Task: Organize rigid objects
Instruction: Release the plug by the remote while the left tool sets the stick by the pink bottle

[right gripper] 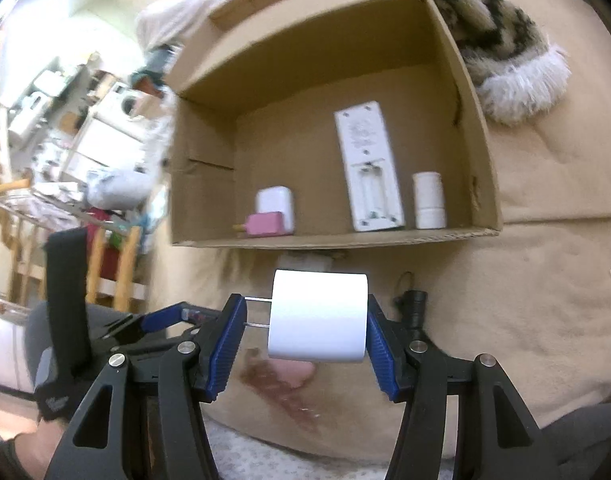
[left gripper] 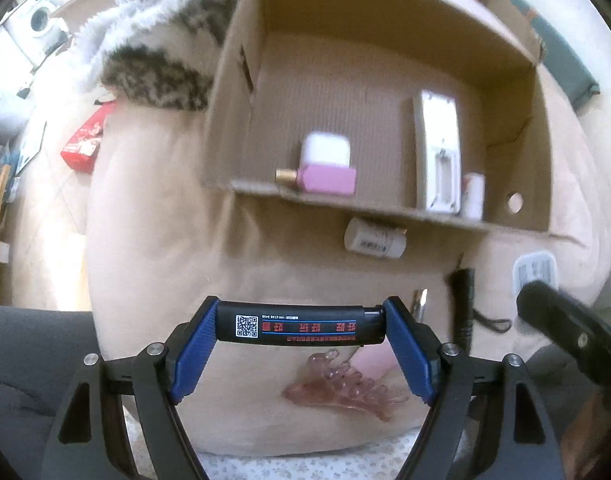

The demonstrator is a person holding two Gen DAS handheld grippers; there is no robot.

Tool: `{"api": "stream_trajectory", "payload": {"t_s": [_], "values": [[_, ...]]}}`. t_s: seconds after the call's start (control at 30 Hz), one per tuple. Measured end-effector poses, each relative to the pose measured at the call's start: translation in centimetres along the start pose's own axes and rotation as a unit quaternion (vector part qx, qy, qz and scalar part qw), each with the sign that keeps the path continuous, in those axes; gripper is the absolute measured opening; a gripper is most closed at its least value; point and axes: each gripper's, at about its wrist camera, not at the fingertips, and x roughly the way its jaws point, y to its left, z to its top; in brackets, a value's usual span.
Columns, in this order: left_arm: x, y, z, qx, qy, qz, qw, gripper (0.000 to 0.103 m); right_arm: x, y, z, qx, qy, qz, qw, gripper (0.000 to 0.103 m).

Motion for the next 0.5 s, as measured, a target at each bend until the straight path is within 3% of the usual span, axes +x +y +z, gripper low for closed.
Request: {"api": "stream_trajectory", "payload": {"t_s": [0.27,0.5], "values": [[-4.8,-1.5,3.3,0.023,-0.059,-0.006,0.998,0.079,-2.7,1.4,1.8,-0.005,-0.054,0.047,0.997,0.061],[-5.1,-1.3,7.7,0.007,-0.067,-0.019,0.9975,0.079,-3.6,2.4,6.0,-0.032,-0.075,0.04,0.996,0.061]]}}
